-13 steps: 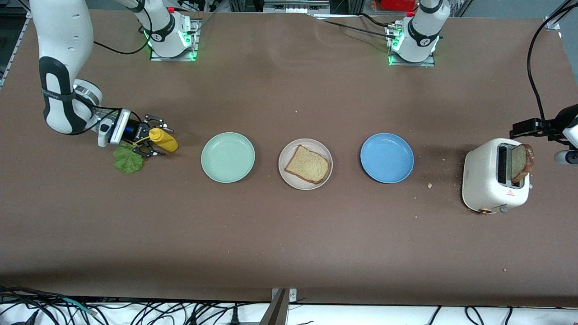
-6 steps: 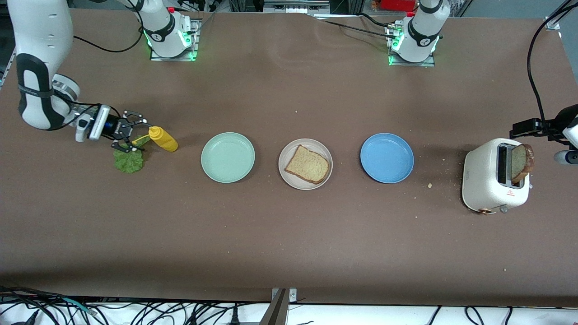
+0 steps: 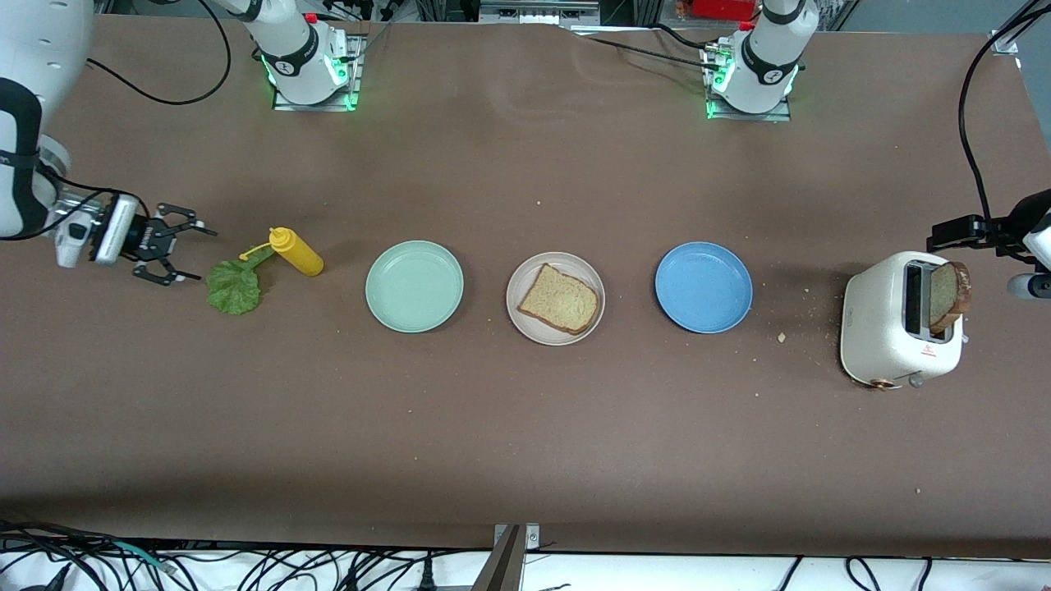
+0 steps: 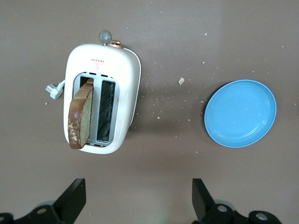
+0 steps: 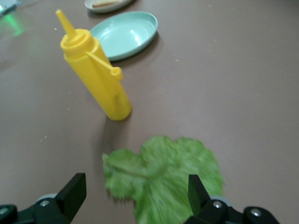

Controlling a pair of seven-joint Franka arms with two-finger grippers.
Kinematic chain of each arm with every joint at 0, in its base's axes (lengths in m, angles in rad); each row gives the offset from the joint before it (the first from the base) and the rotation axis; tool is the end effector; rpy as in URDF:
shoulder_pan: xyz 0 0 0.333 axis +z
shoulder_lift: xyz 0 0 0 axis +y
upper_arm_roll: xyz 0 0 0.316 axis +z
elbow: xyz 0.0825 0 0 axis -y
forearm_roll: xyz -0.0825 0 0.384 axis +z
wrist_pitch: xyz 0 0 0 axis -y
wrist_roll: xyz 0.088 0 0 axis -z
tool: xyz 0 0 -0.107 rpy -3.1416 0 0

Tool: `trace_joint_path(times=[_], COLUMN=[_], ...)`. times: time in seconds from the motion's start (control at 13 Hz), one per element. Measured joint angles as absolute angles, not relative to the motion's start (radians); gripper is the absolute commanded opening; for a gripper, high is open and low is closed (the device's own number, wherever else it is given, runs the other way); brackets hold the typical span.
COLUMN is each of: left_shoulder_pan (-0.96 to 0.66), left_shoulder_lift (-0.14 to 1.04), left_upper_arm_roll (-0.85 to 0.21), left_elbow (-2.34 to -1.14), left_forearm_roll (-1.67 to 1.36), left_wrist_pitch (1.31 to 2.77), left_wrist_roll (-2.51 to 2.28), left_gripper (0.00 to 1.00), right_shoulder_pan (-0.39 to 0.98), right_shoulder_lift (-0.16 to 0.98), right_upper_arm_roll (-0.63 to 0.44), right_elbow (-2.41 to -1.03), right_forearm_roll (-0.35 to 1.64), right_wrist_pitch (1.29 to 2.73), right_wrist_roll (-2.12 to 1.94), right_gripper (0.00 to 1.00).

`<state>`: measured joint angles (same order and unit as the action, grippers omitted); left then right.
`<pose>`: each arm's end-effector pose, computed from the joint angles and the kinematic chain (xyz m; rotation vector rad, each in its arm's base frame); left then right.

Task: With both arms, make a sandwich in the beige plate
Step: 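Withdraw the right gripper away from the mustard bottle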

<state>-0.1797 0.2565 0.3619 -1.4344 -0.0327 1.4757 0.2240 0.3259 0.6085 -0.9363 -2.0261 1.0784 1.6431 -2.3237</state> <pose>0.6059 0.0821 0.5390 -3.1076 0.0677 0.3218 0.4924 -0.2276 0.2253 -2.0697 -1.3522 -0.5750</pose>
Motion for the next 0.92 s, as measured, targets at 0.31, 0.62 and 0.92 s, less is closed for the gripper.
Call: trace_joint_path(times=[0.31, 0.62, 0.92], left_shoulder_pan=[-0.18, -0.18, -0.18], left_shoulder_lift=[0.256, 0.256, 0.256], left_upper_arm_roll=[0.361, 0.361, 0.361], left_elbow=[-1.434, -1.434, -1.434], left_forearm_roll=[-0.033, -0.033, -0.033], left_wrist_pitch=[1.476, 1.476, 1.476], left_wrist_roll=[0.224, 0.224, 0.224], left_gripper=[1.0, 1.0, 1.0], right_shoulder_pan=[0.579, 0.839, 0.833], right_shoulder_lift=[0.607, 0.607, 0.613], right_upper_arm_roll=[-1.188, -1.376, -1.384], right_elbow=[-1.934, -1.928, -1.92], right_forearm_roll=[0.951, 0.899, 0.898], right_wrist_pitch=[1.641, 1.664, 1.669], right_wrist_roll=[-1.882, -1.599, -1.531], right_gripper=[0.97, 0.97, 0.98])
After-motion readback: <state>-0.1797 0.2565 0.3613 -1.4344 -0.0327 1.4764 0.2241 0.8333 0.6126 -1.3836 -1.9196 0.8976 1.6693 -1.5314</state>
